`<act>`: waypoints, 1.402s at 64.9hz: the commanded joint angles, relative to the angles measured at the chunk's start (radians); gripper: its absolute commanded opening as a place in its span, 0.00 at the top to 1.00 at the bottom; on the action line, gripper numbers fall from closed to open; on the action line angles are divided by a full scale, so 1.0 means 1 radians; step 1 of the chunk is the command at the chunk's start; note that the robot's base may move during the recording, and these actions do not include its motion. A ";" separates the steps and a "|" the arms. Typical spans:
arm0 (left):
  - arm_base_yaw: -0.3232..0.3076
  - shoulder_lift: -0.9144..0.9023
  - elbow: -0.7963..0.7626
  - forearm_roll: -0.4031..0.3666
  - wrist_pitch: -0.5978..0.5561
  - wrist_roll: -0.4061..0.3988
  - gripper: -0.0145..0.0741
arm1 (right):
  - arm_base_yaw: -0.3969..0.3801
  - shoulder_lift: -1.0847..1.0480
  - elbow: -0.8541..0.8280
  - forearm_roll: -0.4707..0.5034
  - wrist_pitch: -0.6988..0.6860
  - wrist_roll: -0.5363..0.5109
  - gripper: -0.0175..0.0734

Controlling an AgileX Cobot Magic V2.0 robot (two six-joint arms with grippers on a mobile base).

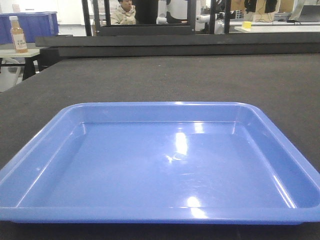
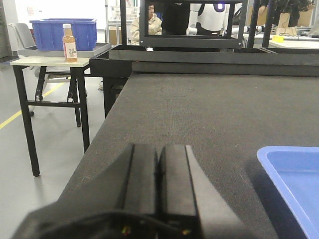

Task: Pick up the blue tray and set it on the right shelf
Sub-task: 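Lower both grippers toward the opposite rims of the blue tray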

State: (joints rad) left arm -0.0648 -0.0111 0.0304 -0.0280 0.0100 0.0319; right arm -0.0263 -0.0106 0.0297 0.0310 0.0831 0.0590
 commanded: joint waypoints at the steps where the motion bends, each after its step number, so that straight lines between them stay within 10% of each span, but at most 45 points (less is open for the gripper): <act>1: 0.000 -0.015 0.029 -0.001 -0.092 -0.005 0.89 | 0.002 -0.019 -0.024 -0.008 -0.083 -0.001 0.75; 56: 0.000 -0.015 0.029 -0.001 -0.092 -0.005 0.89 | 0.002 -0.019 -0.024 -0.009 -0.083 -0.008 0.75; 73: -0.002 -0.013 -0.033 -0.157 -0.367 -0.006 0.89 | 0.002 -0.019 -0.058 0.002 -0.482 -0.007 0.75; 91: 0.000 0.157 -0.449 -0.160 0.213 -0.006 0.89 | 0.002 0.117 -0.476 0.002 0.104 -0.007 0.75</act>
State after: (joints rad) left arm -0.0648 0.0664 -0.2997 -0.1776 0.1621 0.0319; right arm -0.0261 0.0306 -0.3182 0.0328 0.0607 0.0590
